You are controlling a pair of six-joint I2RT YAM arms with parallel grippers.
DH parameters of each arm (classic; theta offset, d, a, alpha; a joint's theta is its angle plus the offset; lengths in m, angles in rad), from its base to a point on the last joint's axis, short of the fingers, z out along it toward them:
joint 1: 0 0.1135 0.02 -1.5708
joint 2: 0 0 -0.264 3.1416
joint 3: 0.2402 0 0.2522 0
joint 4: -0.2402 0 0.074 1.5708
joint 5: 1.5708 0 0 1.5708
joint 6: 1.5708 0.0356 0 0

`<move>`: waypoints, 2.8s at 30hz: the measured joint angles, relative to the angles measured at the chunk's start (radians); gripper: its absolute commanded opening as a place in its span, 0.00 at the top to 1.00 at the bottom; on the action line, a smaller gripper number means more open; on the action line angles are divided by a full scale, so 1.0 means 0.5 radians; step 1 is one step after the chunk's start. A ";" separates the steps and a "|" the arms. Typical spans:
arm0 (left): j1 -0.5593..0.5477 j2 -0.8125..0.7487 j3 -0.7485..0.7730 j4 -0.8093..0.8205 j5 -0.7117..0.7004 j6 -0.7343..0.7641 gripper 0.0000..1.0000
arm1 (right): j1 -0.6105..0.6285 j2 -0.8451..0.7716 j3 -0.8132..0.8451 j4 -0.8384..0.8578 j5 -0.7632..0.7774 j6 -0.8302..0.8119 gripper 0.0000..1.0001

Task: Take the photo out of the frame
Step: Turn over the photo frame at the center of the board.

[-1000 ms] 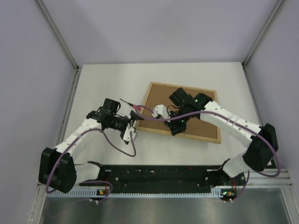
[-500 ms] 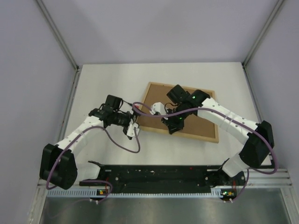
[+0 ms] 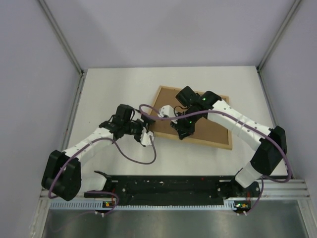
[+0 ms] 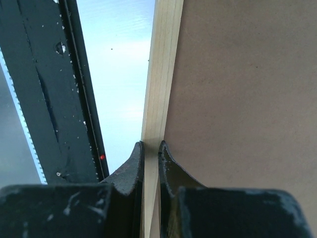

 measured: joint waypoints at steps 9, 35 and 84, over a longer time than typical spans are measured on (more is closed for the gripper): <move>-0.101 -0.047 -0.127 0.613 -0.282 0.009 0.85 | -0.058 -0.002 0.131 -0.072 0.127 -0.002 1.00; -0.222 -0.122 0.320 0.391 -0.535 -0.720 1.00 | -0.573 -0.878 0.291 0.239 0.336 -0.687 0.10; -0.208 0.127 1.215 -0.644 -0.591 -0.876 1.00 | -0.335 -0.408 0.101 0.108 0.632 -1.297 0.34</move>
